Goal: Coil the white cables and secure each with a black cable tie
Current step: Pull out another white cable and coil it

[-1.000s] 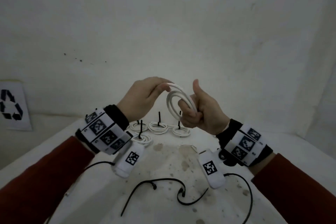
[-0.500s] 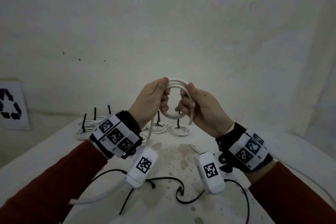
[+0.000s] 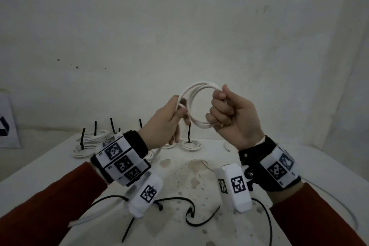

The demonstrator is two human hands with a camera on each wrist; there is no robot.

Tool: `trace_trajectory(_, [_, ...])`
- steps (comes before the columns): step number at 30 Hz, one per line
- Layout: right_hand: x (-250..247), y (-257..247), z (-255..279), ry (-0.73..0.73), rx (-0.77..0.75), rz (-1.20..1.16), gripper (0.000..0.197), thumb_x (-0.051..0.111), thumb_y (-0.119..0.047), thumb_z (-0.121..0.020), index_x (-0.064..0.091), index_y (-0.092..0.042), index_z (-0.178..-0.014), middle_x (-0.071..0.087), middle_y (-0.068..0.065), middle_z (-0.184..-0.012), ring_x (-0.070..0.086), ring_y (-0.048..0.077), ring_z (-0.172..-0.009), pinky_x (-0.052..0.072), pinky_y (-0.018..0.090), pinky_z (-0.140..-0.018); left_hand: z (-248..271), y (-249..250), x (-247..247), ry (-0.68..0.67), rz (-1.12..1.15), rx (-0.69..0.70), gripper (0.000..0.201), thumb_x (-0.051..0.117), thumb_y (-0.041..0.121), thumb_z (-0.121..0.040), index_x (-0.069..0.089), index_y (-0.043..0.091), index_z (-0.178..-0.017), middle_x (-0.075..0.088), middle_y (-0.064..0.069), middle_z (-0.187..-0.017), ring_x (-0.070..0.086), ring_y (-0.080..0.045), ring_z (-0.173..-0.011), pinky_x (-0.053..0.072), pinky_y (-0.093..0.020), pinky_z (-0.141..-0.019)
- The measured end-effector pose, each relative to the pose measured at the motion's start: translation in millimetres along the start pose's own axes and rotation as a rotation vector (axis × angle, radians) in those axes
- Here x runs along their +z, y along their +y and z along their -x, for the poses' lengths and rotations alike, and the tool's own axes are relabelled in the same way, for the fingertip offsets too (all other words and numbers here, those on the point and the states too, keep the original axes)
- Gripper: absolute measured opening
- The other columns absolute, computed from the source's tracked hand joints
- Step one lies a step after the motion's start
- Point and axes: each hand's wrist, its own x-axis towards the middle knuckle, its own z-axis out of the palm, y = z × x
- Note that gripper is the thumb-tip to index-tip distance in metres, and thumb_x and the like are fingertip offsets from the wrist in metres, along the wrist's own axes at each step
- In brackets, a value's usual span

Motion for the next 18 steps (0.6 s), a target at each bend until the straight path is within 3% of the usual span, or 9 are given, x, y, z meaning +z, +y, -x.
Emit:
trace_trajectory(3, [-20.5, -21.0, 2.2, -0.035, -0.073, -0.166, 0.033, 0.039, -0.027, -0.096, 0.053, -0.014, -0.069, 0.017, -0.007, -0.048, 0.013, 0.011, -0.038, 0.024, 0.024, -0.043, 7.2, -15.7, -4.8, -0.132, -0.209, -0.024, 0.016, 0.03, 0.016, -0.102, 0.046, 0.014, -0.1, 0.051, 0.002, -0.068, 0.035, -0.004, -0.04, 0.031, -0.014, -0.043])
trace_trajectory(6, [-41.3, -40.4, 6.4, -0.13, -0.056, -0.341, 0.032, 0.039, -0.022, -0.099, 0.055, -0.004, -0.077, 0.026, -0.001, -0.048, 0.021, 0.016, -0.039, 0.027, 0.03, -0.045, 12.9, -32.0, -14.3, -0.165, -0.451, 0.004, 0.015, 0.029, 0.015, -0.102, 0.044, 0.018, -0.101, 0.047, 0.003, -0.067, 0.042, -0.001, -0.05, 0.035, -0.013, -0.05])
trace_trajectory(7, [-44.4, -43.4, 9.0, -0.145, -0.06, -0.376, 0.032, 0.039, -0.02, -0.1, 0.054, -0.002, -0.079, 0.027, 0.0, -0.048, 0.022, 0.017, -0.04, 0.027, 0.031, -0.047, 13.2, -37.0, -19.1, -0.166, -0.539, 0.012, 0.014, 0.03, 0.014, -0.101, 0.042, 0.021, -0.104, 0.048, 0.003, -0.07, 0.046, -0.001, -0.056, 0.038, -0.015, -0.054])
trace_trajectory(9, [-44.0, -46.1, 14.0, -0.137, -0.117, -0.424, 0.03, 0.037, -0.018, -0.1, 0.053, -0.002, -0.079, 0.028, 0.002, -0.048, 0.022, 0.018, -0.041, 0.027, 0.032, -0.048, 12.0, -47.1, -28.0, -0.182, -0.804, -0.015, 0.023, 0.035, 0.01, -0.098, 0.038, 0.024, -0.116, 0.056, 0.002, -0.086, 0.057, -0.012, -0.075, 0.048, -0.031, -0.067])
trace_trajectory(11, [-37.9, -47.5, 14.6, -0.051, -0.25, -0.436, 0.031, 0.034, -0.016, -0.099, 0.052, -0.004, -0.076, 0.029, 0.002, -0.048, 0.022, 0.016, -0.041, 0.029, 0.03, -0.049, 12.0, -53.0, -32.4, -0.172, -1.119, -0.037, 0.042, 0.044, 0.006, -0.092, 0.031, 0.021, -0.129, 0.059, 0.001, -0.105, 0.062, -0.021, -0.083, 0.051, -0.037, -0.065])
trace_trajectory(12, [-33.6, -47.6, 12.8, 0.029, -0.331, -0.402, 0.03, 0.033, -0.014, -0.098, 0.051, -0.006, -0.075, 0.032, 0.001, -0.048, 0.024, 0.015, -0.041, 0.03, 0.027, -0.05, 13.4, -55.8, -30.8, -0.136, -1.244, 0.033, 0.05, 0.053, 0.004, -0.087, 0.031, 0.018, -0.13, 0.06, 0.0, -0.105, 0.063, -0.022, -0.079, 0.05, -0.035, -0.058])
trace_trajectory(14, [-26.2, -46.0, 4.5, 0.153, -0.466, -0.287, 0.021, 0.036, -0.012, -0.094, 0.049, -0.01, -0.078, 0.038, -0.002, -0.053, 0.034, 0.013, -0.045, 0.034, 0.025, -0.056, 14.1, -59.6, -25.5, -0.144, -1.388, 0.289, 0.064, 0.075, 0.0, -0.062, 0.044, 0.01, -0.118, 0.061, -0.001, -0.08, 0.06, -0.021, -0.057, 0.044, -0.029, -0.042])
trace_trajectory(16, [-25.1, -40.8, -9.7, 0.23, -0.525, -0.16, 0.017, 0.035, -0.012, -0.095, 0.047, -0.013, -0.083, 0.043, -0.004, -0.055, 0.039, 0.011, -0.047, 0.036, 0.023, -0.058, 16.6, -55.2, -19.1, -0.14, -1.341, 0.559, 0.053, 0.072, -0.004, -0.048, 0.056, 0.008, -0.097, 0.057, -0.001, -0.062, 0.054, -0.021, -0.046, 0.04, -0.026, -0.041])
trace_trajectory(18, [-29.3, -31.8, -25.0, 0.317, -0.534, -0.014, 0.023, 0.029, -0.01, -0.102, 0.045, -0.012, -0.085, 0.047, -0.005, -0.054, 0.042, 0.01, -0.046, 0.038, 0.02, -0.054, 21.3, -46.3, -15.4, -0.143, -1.242, 0.711, 0.04, 0.06, -0.001, -0.056, 0.054, 0.012, -0.094, 0.058, 0.001, -0.062, 0.054, -0.019, -0.05, 0.041, -0.023, -0.046])
